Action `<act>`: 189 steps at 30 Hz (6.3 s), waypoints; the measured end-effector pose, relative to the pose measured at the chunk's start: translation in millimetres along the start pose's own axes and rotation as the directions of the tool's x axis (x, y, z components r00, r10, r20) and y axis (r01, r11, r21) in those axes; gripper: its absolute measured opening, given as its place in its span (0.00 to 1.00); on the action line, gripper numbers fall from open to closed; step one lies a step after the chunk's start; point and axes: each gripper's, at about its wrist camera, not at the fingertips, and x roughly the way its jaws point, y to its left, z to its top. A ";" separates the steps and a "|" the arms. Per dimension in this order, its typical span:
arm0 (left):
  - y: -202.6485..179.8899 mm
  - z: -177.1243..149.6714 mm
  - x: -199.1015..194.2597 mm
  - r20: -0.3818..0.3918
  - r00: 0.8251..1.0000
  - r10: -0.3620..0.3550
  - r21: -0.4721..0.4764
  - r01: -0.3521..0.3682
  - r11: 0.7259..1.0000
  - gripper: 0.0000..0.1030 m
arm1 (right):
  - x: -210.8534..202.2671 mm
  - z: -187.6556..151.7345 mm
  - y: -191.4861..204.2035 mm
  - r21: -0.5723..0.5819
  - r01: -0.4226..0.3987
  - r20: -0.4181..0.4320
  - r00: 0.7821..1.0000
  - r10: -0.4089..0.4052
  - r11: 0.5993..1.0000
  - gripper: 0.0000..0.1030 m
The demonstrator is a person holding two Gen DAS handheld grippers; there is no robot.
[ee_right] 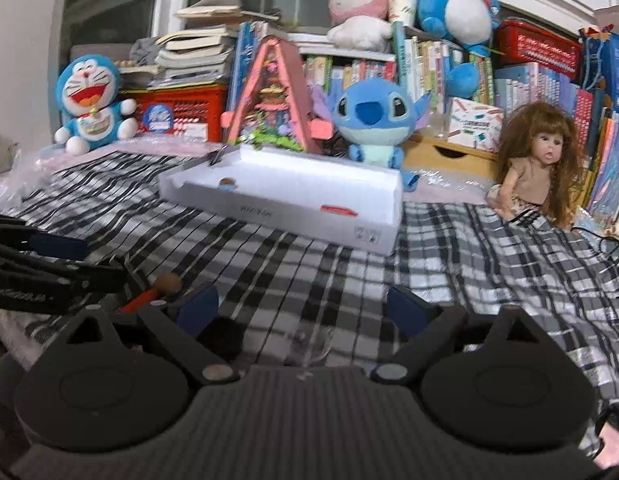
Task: Organize rigid objects
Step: 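Close the left tool on the black binder clip while the right tool grasps a black cap, then carry the binder clip and black cap over the white tray with both tools, then open the left tool to drop the clip while the right tool releases the cap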
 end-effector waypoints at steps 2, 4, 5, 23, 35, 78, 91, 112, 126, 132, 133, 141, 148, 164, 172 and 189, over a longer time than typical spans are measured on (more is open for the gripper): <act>-0.2 -3.0 0.8 -0.014 1.000 -0.007 -0.006 0.007 1.000 0.25 | -0.9 -4.6 4.2 -0.010 -0.014 -0.009 1.000 0.014 1.000 0.88; -0.9 -5.0 1.4 -0.025 0.999 -0.021 -0.010 0.020 1.000 0.22 | -1.0 -8.2 7.7 -0.018 -0.031 -0.023 0.999 0.031 0.999 0.80; -1.7 -5.2 1.3 -0.024 0.999 -0.025 -0.009 0.024 1.000 0.22 | -1.0 -9.7 9.6 -0.021 -0.040 -0.032 0.999 0.039 0.999 0.71; -11.8 1.2 19.5 0.005 1.000 0.000 0.036 0.000 0.999 0.24 | 13.6 -18.9 28.7 -0.054 -0.110 -0.090 0.990 0.105 0.992 0.55; -15.4 1.4 22.9 0.007 1.000 -0.013 0.039 0.012 0.999 0.14 | 16.8 -17.1 33.9 -0.073 -0.130 -0.096 0.988 0.123 0.989 0.36; -11.4 16.2 23.6 0.040 0.999 0.021 0.046 -0.023 0.999 0.23 | 16.1 13.5 0.2 0.039 -0.064 -0.031 0.997 0.065 0.997 0.36; -11.3 14.2 46.8 0.010 0.998 0.063 0.051 -0.063 0.997 0.25 | 18.0 9.1 1.2 0.041 -0.065 -0.040 0.997 0.067 0.997 0.36; 1.1 48.0 37.0 0.049 0.998 0.035 0.011 -0.035 0.999 0.18 | 23.6 26.9 -9.9 0.065 -0.063 -0.030 0.997 0.065 0.996 0.36; 10.6 55.0 44.5 0.041 0.999 0.036 -0.036 -0.034 0.999 0.18 | 30.4 34.9 -16.2 0.085 -0.051 -0.027 0.998 0.053 0.995 0.36; 26.1 83.2 39.8 0.056 0.998 0.008 -0.100 -0.002 0.995 0.18 | 34.1 42.5 -21.1 0.106 -0.055 -0.030 0.998 0.058 0.993 0.36; 27.8 88.8 39.3 0.062 0.998 0.009 -0.100 -0.003 0.995 0.18 | 35.1 45.8 -23.2 0.114 -0.056 -0.029 0.998 0.059 0.992 0.36; 38.2 131.3 50.4 0.070 0.998 0.000 -0.135 0.009 0.991 0.18 | 52.1 74.3 -43.7 0.183 -0.054 -0.052 0.997 0.064 0.982 0.36; 44.8 157.9 79.7 0.027 0.999 -0.020 -0.178 0.025 0.984 0.18 | 78.7 96.8 -64.7 0.256 -0.051 -0.096 0.992 0.078 0.965 0.36; 56.6 187.1 160.3 -0.057 0.997 0.045 -0.190 -0.055 0.980 0.18 | 151.7 117.0 -85.3 0.301 0.021 -0.203 0.978 0.042 0.953 0.36; 58.6 192.3 189.5 -0.093 0.993 0.069 -0.171 -0.084 0.982 0.18 | 189.5 124.7 -80.6 0.269 0.041 -0.264 0.964 0.033 0.962 0.36; 56.9 187.1 218.7 -0.126 0.989 0.076 -0.137 -0.094 0.986 0.18 | 226.4 115.8 -74.5 0.238 0.063 -0.338 0.941 0.022 0.969 0.36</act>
